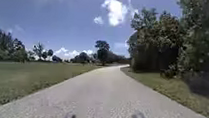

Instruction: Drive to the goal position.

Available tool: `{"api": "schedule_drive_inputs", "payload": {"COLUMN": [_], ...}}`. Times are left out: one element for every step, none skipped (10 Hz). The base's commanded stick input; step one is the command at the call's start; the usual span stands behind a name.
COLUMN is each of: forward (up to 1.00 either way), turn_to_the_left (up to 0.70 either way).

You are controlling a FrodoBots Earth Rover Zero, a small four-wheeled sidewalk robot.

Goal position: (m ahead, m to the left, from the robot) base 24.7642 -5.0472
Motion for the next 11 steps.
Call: {"api": "schedule_drive_inputs", "payload": {"forward": [0.50,0.50,0.50,0.50,0.50,0.50,0.50,0.50,0.50,0.50,0.50], "turn_to_the_left": [0.00,0.00,0.00,0.00,0.00,0.00,0.00,0.00,0.00,0.00,0.00]}}
